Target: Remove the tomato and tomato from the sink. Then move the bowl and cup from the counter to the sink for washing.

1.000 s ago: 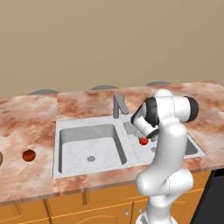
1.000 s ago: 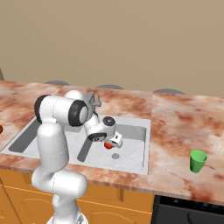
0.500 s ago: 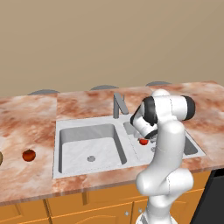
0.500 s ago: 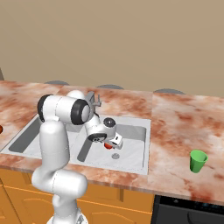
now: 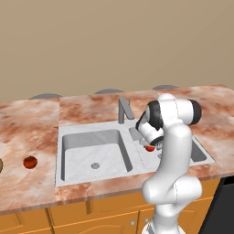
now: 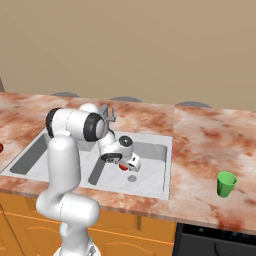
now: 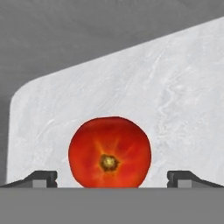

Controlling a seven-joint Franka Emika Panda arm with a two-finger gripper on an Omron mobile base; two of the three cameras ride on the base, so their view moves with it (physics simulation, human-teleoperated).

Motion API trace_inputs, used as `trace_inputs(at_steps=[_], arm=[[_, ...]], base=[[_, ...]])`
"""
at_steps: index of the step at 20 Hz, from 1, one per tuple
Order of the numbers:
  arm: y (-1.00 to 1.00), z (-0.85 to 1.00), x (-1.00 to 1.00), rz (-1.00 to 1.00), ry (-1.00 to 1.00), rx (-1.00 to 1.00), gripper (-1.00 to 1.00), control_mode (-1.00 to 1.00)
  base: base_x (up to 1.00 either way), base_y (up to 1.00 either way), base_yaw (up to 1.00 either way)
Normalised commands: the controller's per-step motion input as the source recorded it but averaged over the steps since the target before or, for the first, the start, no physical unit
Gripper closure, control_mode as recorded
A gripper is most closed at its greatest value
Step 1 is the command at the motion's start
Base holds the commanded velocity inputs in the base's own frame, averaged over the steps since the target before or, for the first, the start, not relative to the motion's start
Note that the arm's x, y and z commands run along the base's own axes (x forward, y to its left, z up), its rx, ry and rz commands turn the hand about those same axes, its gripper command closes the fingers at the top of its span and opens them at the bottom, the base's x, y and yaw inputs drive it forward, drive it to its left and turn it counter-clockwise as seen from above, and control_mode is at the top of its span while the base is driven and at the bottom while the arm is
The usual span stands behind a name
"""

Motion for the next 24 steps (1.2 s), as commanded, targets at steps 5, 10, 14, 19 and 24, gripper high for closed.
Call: trace_inputs(at_steps=[5, 10, 14, 19, 24], arm=[[0.0, -0.08, 0.04, 0.0, 0.0, 0.0, -1.0, -1.0], [0.0, -0.01, 0.03, 0.0, 0.0, 0.0, -1.0, -1.0], [0.0, 0.0, 0.04, 0.0, 0.0, 0.0, -1.0, -1.0], [0.01, 0.0, 0.04, 0.0, -0.03, 0.0, -1.0, -1.0], [0.01, 0.0, 0.06, 0.0, 0.0, 0.0, -1.0, -1.0]], base=[[0.0, 0.0, 0.0], [0.0, 0.0, 0.0], [0.0, 0.0, 0.0], [0.0, 0.0, 0.0], [0.0, 0.0, 0.0]])
